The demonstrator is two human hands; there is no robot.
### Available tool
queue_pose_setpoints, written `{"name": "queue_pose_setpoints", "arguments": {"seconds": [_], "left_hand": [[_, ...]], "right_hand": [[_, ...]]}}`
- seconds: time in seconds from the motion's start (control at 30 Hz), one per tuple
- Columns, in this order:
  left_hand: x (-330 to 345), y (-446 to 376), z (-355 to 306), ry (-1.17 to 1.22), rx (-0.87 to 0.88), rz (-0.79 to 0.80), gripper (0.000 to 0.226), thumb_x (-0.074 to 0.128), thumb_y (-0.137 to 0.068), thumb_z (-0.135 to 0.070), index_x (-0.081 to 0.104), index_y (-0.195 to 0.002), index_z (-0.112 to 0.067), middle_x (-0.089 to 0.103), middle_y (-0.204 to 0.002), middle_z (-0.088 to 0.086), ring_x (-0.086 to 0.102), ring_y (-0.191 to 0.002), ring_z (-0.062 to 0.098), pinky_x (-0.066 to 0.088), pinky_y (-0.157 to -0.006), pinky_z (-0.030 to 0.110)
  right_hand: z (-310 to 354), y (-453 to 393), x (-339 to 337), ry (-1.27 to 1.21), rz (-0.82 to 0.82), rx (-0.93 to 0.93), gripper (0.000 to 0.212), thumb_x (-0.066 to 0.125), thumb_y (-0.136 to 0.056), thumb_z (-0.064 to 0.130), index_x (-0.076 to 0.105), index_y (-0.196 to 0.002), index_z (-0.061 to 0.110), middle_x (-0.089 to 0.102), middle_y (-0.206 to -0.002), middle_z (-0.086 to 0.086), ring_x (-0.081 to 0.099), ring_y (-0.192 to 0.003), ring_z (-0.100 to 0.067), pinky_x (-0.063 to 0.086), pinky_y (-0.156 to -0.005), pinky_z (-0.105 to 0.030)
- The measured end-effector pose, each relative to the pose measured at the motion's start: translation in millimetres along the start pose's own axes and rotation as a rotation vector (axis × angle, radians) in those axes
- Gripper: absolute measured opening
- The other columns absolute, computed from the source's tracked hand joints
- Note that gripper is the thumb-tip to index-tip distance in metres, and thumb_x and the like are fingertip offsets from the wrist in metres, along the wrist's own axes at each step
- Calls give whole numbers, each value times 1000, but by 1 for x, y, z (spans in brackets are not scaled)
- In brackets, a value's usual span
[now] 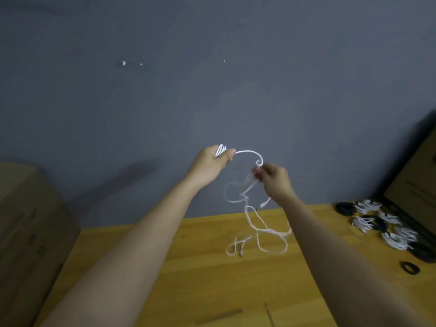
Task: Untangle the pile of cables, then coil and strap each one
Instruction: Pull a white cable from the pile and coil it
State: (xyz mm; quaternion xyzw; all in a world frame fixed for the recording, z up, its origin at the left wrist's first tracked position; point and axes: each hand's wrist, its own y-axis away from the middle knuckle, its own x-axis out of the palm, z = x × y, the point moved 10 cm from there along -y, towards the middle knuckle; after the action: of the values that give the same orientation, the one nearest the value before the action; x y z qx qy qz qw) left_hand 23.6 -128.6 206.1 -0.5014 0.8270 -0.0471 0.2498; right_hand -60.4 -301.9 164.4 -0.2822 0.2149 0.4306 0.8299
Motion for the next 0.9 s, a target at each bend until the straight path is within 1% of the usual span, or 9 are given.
{"name": "queue_pose_setpoints", "arguments": {"seconds": [0.07, 0.2, 0.3, 0.43, 0.53, 0.6, 0.67, 0.83, 0.9], "left_hand": [[7, -8, -13, -71, 29, 34, 35, 57, -94, -33, 55, -61, -23, 45, -47, -6, 40, -47, 11, 34, -60, 30], [6, -18, -19, -135, 21, 12, 35, 55, -95, -37, 54, -62, -24, 48, -53, -7, 42, -50, 12, 32, -57, 29], [9, -18, -24, -159, 26, 12, 34, 55, -94, -38, 55, -63, -23, 49, -54, -6, 43, -51, 12, 32, -58, 29], [13, -17, -19, -111, 9, -10, 34, 56, -94, -36, 56, -63, -23, 48, -53, -5, 42, -50, 11, 33, -59, 29], [15, -16, -16, -101, 20, -16, 34, 56, -94, -36, 56, -62, -24, 47, -51, -6, 42, -47, 9, 32, -57, 28], [14, -15, -14, -97, 17, -26, 34, 57, -93, -36, 56, -62, -24, 46, -48, -7, 41, -45, 8, 32, -54, 27], [12, -14, -12, -72, 12, -41, 34, 57, -94, -36, 55, -62, -24, 44, -46, -7, 40, -44, 9, 31, -53, 28], [8, -12, -22, -123, 38, -74, 31, 55, -94, -39, 56, -66, -25, 49, -55, -7, 44, -50, 8, 30, -54, 28], [-2, -11, -23, -146, 39, -114, 31, 53, -95, -40, 55, -68, -25, 50, -57, -7, 45, -53, 7, 30, -54, 29]], "right_hand": [[-4, 3, 26, 75, 289, 49, 21, 52, -94, 3, 67, -79, 1, 60, -67, -13, 56, -58, -16, 46, -63, -28], [6, -12, -22, -234, -70, 46, 24, 47, -98, 4, 64, -80, 3, 63, -78, -17, 59, -66, -19, 51, -64, -25], [16, -2, 13, -165, 262, 27, 29, 45, -95, -3, 62, -72, 3, 64, -82, -19, 57, -75, -24, 46, -67, -26], [22, -12, -16, -322, -20, -40, 24, 41, -100, 1, 57, -83, 2, 67, -79, -10, 68, -72, -11, 52, -71, -20], [27, -5, 17, -157, 229, -34, 31, 41, -98, -1, 57, -74, 9, 63, -78, -12, 59, -69, -14, 49, -65, -26], [31, -6, 15, -68, 197, -84, 29, 40, -99, 0, 57, -76, 8, 62, -83, -13, 57, -74, -18, 48, -70, -28], [35, -8, -11, -154, -36, -100, 27, 39, -101, 4, 56, -81, 8, 59, -80, -8, 58, -73, -16, 53, -75, -26], [35, 3, 28, -278, 235, 51, 21, 41, -100, 6, 60, -93, 6, 58, -74, -7, 57, -66, -13, 47, -66, -17], [43, -3, 6, -352, 97, 27, 21, 39, -101, 5, 58, -93, 6, 54, -70, -5, 56, -61, -12, 51, -72, -25]]}}
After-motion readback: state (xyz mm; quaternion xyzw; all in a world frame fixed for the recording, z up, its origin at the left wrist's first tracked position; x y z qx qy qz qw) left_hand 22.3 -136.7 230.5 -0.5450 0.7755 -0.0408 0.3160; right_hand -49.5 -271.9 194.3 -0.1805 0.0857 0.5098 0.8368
